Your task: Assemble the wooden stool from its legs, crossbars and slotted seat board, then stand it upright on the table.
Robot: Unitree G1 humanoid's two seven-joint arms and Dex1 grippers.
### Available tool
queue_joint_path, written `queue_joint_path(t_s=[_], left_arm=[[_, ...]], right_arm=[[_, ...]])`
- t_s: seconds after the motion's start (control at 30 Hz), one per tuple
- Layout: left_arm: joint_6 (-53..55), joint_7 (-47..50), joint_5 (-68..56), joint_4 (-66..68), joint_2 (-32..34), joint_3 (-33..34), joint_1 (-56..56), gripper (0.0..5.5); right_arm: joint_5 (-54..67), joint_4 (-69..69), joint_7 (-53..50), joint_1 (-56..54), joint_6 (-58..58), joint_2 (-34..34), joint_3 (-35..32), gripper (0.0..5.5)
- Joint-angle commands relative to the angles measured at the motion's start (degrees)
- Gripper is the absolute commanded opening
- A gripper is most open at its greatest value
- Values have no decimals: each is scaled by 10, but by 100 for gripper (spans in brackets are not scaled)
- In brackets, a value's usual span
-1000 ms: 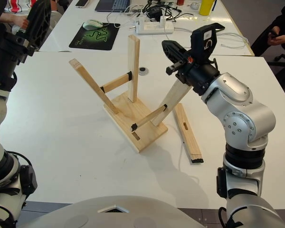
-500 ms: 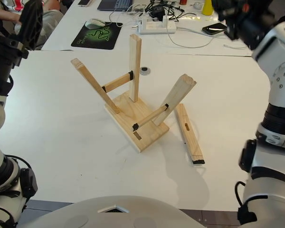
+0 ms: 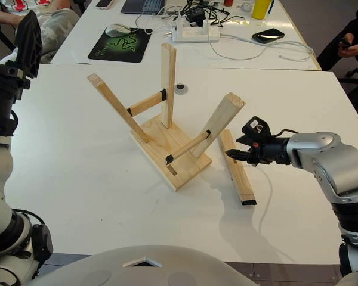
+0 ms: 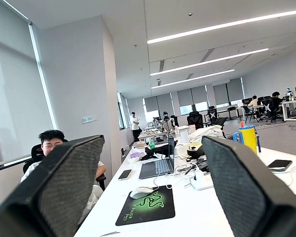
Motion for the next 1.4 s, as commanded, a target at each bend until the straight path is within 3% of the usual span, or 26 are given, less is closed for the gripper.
queue_joint_path(t_s=[0.03, 0.67, 1.0, 1.2, 1.4], left_arm=[[8, 8, 8, -11, -2, -4, 1, 367], [-16, 30, 2, -28, 7, 6, 43, 367], [-18, 17, 2, -4, 7, -10, 11, 367], [-18, 11, 7, 4, 6, -18, 1, 367], [-18, 12, 11, 5, 4, -22, 0, 367]], right_arm=[[-30, -17, -30, 23, 12, 4, 18, 310], [-148, 101, -64, 47, -42, 93, 126, 310], [-154, 120, -99, 27, -26, 156, 74, 192], [-155, 119, -103, 6, -9, 173, 57, 170], [-164, 130, -110, -19, -28, 188, 49, 104]])
